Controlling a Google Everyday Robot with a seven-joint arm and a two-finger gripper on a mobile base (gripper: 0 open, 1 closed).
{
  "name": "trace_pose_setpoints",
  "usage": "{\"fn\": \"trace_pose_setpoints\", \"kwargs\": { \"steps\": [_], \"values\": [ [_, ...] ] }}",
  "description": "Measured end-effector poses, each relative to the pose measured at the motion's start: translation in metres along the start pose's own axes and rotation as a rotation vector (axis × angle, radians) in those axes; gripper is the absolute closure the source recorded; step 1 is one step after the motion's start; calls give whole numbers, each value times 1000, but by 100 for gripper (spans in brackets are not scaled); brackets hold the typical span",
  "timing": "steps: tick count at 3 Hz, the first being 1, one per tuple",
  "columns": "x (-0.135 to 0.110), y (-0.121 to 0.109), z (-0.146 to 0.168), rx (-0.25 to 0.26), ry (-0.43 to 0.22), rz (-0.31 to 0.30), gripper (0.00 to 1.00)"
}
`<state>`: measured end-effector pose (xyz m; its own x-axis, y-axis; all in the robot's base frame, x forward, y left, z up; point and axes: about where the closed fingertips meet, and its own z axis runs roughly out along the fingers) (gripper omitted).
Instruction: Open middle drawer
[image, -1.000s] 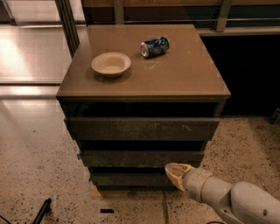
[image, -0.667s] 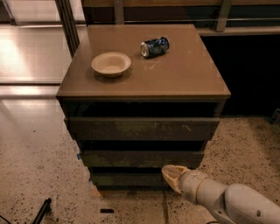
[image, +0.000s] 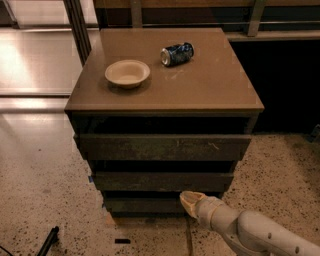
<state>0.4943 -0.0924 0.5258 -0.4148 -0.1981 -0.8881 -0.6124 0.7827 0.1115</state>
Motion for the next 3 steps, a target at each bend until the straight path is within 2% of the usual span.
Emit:
{"fn": "trace_pose_setpoints", "kwargs": {
  "steps": [1,3],
  "values": [
    [19,-33,24,55,18,-12,100],
    [4,-119,63,228,1,-91,100]
  ]
}}
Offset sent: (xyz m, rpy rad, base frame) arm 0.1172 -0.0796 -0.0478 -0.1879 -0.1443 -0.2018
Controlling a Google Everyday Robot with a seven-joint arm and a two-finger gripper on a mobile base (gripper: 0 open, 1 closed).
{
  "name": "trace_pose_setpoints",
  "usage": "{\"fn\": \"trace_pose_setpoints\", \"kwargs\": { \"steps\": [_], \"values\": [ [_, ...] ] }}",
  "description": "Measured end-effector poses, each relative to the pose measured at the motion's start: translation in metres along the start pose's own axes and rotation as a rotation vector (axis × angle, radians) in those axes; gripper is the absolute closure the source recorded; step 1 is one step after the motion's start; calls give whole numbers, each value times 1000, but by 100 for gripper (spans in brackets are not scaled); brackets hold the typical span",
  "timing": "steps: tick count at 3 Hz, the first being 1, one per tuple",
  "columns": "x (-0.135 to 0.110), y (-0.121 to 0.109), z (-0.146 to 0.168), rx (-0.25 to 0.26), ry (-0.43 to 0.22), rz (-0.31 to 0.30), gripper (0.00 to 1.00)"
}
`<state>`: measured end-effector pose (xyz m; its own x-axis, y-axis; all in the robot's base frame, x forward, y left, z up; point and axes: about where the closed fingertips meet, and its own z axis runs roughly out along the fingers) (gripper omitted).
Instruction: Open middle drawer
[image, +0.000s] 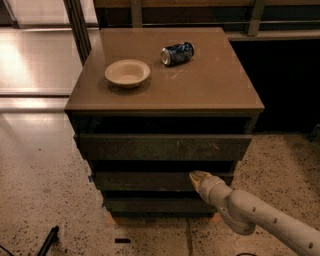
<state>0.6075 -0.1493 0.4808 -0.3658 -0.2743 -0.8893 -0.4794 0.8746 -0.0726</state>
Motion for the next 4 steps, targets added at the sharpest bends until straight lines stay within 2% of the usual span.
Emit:
{"fn": "trace_pose_setpoints", "kwargs": {
  "steps": [1,2,3,4],
  "values": [
    [-5,-3,4,5,-5,-1,100],
    [-2,-9,12,45,-10,-3,100],
    [0,-30,33,101,-20,-22,100],
    [-5,-65,46,187,-35,-28,100]
  ]
}}
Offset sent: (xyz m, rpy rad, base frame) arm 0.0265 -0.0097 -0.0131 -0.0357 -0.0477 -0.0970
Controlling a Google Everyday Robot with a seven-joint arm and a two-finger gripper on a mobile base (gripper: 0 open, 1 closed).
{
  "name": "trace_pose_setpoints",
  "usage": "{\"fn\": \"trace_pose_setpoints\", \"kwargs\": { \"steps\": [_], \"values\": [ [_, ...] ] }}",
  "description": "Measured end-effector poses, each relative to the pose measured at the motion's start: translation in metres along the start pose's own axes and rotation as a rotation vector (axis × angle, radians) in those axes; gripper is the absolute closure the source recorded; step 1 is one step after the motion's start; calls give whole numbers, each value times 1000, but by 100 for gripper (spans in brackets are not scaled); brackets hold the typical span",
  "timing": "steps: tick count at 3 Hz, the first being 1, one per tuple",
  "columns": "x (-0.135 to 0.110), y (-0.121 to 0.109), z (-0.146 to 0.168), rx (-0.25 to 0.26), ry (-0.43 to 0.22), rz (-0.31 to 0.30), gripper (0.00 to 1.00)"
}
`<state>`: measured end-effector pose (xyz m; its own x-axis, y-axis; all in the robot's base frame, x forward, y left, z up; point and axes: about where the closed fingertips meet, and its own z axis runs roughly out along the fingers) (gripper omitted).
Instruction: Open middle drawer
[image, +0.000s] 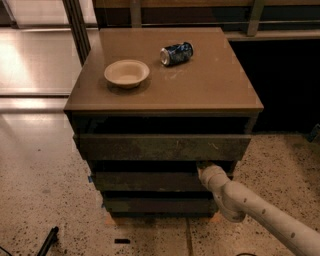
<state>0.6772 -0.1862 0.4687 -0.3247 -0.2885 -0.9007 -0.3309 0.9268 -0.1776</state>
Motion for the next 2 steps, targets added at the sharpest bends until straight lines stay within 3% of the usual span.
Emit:
{"fn": "trace_pose_setpoints", "kwargs": {
  "steps": [1,2],
  "values": [
    [-1,-4,1,8,-1,1,100],
    [6,-3,9,-19,62,-26,100]
  ]
}}
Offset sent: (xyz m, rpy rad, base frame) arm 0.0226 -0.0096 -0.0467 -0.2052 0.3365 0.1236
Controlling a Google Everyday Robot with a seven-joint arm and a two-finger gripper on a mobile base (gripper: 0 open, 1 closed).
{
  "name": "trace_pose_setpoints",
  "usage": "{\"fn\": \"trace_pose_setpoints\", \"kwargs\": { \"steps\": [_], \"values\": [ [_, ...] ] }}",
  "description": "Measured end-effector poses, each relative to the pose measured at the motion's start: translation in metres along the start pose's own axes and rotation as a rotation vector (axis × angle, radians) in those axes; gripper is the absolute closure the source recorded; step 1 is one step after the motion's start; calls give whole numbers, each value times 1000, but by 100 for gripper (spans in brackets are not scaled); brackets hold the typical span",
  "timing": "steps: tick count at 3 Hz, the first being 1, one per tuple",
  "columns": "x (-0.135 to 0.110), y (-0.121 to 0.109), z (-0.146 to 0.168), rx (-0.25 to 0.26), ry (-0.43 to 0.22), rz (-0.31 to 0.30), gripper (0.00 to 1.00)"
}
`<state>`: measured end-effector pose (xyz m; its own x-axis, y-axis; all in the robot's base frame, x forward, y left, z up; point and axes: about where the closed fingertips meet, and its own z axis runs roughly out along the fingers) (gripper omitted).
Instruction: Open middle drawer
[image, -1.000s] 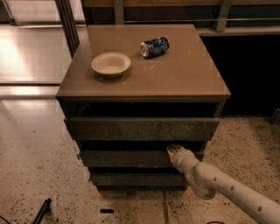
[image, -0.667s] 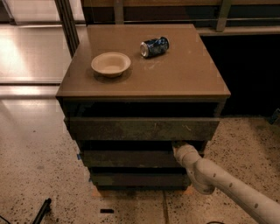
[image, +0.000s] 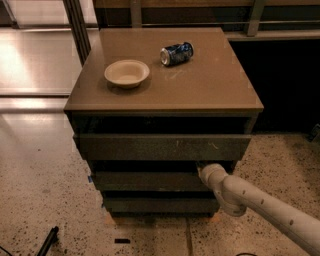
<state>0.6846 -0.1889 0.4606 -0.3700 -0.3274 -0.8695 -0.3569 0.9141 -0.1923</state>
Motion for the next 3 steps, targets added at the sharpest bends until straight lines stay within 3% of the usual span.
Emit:
{"fn": "trace_pose_setpoints", "kwargs": {
  "steps": [1,2,3],
  "values": [
    [-18,18,6,-73,41,-55,100],
    [-14,19,7,-73,41,-55,100],
    [-1,15,7,-90,100,-70,100]
  ]
}}
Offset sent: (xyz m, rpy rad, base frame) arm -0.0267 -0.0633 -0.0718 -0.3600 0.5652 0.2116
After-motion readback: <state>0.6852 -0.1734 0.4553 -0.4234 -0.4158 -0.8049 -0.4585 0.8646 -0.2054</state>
